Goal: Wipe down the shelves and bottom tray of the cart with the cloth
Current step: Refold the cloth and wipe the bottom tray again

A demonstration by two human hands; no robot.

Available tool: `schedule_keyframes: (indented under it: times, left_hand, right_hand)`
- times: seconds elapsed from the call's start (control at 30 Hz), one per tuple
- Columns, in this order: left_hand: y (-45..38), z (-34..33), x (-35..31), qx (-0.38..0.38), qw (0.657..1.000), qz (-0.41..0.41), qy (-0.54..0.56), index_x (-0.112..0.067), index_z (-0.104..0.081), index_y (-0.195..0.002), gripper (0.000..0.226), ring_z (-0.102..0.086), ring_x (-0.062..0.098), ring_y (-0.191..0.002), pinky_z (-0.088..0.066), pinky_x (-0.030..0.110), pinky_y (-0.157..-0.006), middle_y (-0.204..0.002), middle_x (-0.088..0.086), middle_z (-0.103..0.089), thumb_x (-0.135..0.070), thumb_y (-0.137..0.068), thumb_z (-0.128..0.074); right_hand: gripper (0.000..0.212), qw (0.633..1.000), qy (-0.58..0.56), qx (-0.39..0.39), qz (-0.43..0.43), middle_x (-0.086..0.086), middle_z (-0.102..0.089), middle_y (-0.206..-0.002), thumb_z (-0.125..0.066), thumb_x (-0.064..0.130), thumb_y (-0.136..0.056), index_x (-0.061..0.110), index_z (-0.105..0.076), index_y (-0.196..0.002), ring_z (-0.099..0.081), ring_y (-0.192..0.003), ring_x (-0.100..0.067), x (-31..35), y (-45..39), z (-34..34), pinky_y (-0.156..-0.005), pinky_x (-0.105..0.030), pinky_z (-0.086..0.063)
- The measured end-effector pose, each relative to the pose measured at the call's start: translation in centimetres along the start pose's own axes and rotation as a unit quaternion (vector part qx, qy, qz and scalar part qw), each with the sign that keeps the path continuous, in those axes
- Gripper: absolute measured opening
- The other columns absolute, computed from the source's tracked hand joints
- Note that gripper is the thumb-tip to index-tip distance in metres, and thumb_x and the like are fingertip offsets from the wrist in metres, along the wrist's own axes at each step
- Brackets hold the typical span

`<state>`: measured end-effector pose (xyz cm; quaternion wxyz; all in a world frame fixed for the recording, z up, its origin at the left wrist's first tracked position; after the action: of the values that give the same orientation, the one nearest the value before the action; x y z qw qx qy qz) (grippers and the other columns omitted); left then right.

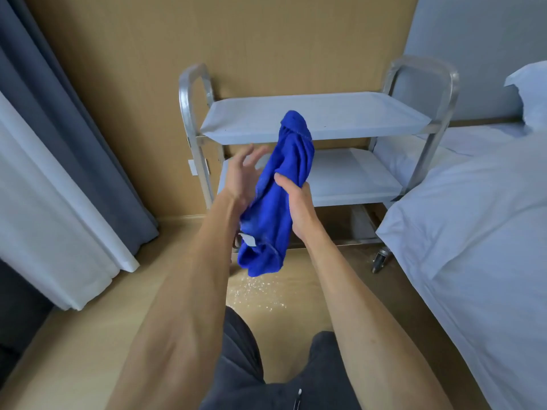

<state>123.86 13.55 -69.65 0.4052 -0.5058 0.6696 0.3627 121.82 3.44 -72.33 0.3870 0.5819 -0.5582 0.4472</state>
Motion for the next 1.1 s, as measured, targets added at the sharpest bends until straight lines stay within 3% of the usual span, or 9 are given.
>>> schedule_keyframes:
  times: [0.1, 0.2, 0.33, 0.47, 0.53, 0.67, 0.9, 1.0, 1.1]
  left_hand:
    - [1.6, 0.9, 8.0, -0.012, 0.99, 0.138, -0.026, -0.011, -0.073, -0.11, 0.066, -0.071, 0.031, -0.097, -0.052, 0.042, -0.087, -0.115, 0.015, -0.07, -0.068, -0.09, -0.045]
    - [1.1, 1.0, 9.9, -0.05, 0.987, 0.149, -0.023, -0.02, -0.074, -0.102, 0.058, -0.074, 0.022, -0.085, -0.051, 0.04, -0.076, -0.103, 0.006, -0.075, -0.067, -0.092, -0.042]
    - [-1.4, -0.1, 7.2, -0.02, 0.992, 0.114, -0.039, -0.012, -0.062, -0.129, 0.056, -0.063, 0.031, -0.116, -0.051, 0.045, -0.098, -0.127, 0.015, -0.065, -0.055, -0.094, -0.053]
    - [-1.1, -0.1, 1.8, -0.123, 0.972, 0.095, -0.175, -0.009, -0.068, -0.097, 0.022, -0.064, 0.025, -0.086, -0.054, 0.033, -0.076, -0.09, 0.009, -0.071, -0.027, -0.1, -0.056]
    - [-0.9, 0.2, -2.4, -0.189, 0.957, 0.079, -0.207, -0.011, -0.065, -0.086, 0.024, -0.057, 0.028, -0.077, -0.05, 0.037, -0.073, -0.08, 0.009, -0.064, -0.027, -0.099, -0.051]
    - [1.1, -0.8, -12.7, -0.306, 0.921, 0.071, -0.232, -0.013, -0.043, -0.068, 0.029, -0.037, 0.02, -0.064, -0.034, 0.033, -0.06, -0.066, 0.003, -0.038, -0.024, -0.095, -0.049]
    - [1.4, -13.3, -29.1, -0.112, 0.933, 0.181, -0.29, -0.009, -0.057, -0.077, 0.008, -0.05, 0.024, -0.067, -0.042, 0.034, -0.063, -0.073, 0.009, -0.055, -0.014, -0.071, -0.059]
    - [2.0, -17.7, -35.9, -0.012, 0.909, 0.193, -0.369, -0.007, -0.055, -0.074, 0.024, -0.039, 0.022, -0.063, -0.031, 0.031, -0.055, -0.065, 0.006, -0.046, -0.008, -0.051, -0.048]
    - [3.0, -19.7, -41.4, 0.021, 0.888, 0.145, -0.436, -0.012, -0.071, -0.095, 0.046, -0.055, 0.019, -0.065, -0.049, 0.032, -0.06, -0.07, 0.0, -0.063, 0.007, -0.063, -0.044]
  right_hand:
    - [0.024, 0.999, -0.019, -0.042, 0.029, -0.007, -0.069, -0.085, -0.062, 0.036, -0.089, 0.013, -0.065, -0.095, -0.068, -0.08, -0.022, 1.4, -0.7, 1.1, -0.078, -0.039, -0.054]
    - [0.039, 0.995, 0.034, -0.093, -0.019, -0.005, -0.068, -0.094, -0.064, 0.05, -0.08, 0.017, -0.061, -0.1, -0.069, -0.087, -0.021, 0.0, -1.9, 1.7, -0.088, -0.044, -0.055]
    - [0.048, 0.971, -0.016, -0.182, -0.152, -0.004, -0.068, -0.094, -0.062, 0.063, -0.079, 0.017, -0.06, -0.094, -0.069, -0.085, -0.021, -2.0, -1.6, 1.9, -0.083, -0.043, -0.056]
    - [0.011, 0.955, -0.028, -0.259, -0.14, -0.003, -0.062, -0.091, -0.062, 0.025, -0.095, 0.018, -0.057, -0.088, -0.063, -0.082, -0.018, 1.8, -1.1, 2.5, -0.066, -0.027, -0.049]
    - [0.015, 0.955, -0.011, -0.259, -0.14, 0.001, -0.065, -0.089, -0.067, 0.009, -0.089, 0.02, -0.057, -0.089, -0.064, -0.083, -0.018, 5.3, -0.9, 2.4, -0.071, -0.028, -0.052]
    - [0.016, 0.954, 0.019, -0.202, -0.218, -0.003, -0.072, -0.09, -0.074, 0.025, -0.085, 0.015, -0.068, -0.096, -0.069, -0.08, -0.02, 12.1, 0.6, 0.5, -0.069, -0.033, -0.055]
    - [0.042, 0.933, -0.121, -0.167, -0.296, -0.014, -0.076, -0.093, -0.053, 0.046, -0.098, 0.009, -0.071, -0.097, -0.074, -0.084, -0.025, 29.4, 2.0, -6.1, -0.091, -0.044, -0.054]
    - [0.015, 0.937, -0.08, -0.23, -0.251, -0.01, -0.073, -0.092, -0.071, 0.022, -0.078, 0.013, -0.07, -0.09, -0.07, -0.096, -0.031, 37.5, 1.4, -6.4, -0.096, -0.045, -0.053]
    - [0.021, 0.931, -0.058, -0.276, -0.232, -0.011, -0.073, -0.092, -0.073, 0.011, -0.07, 0.008, -0.07, -0.091, -0.068, -0.087, -0.03, 44.3, 0.9, -6.7, -0.082, -0.042, -0.056]
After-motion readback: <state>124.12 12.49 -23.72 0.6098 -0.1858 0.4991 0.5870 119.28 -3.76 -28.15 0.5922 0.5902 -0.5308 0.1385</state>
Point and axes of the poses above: each hand's wrist, its own y-axis away from the middle knuckle, its own z-axis out of the back of the hand, x = y × z, the point moved 9 cm from there along -y, towards the middle knuckle
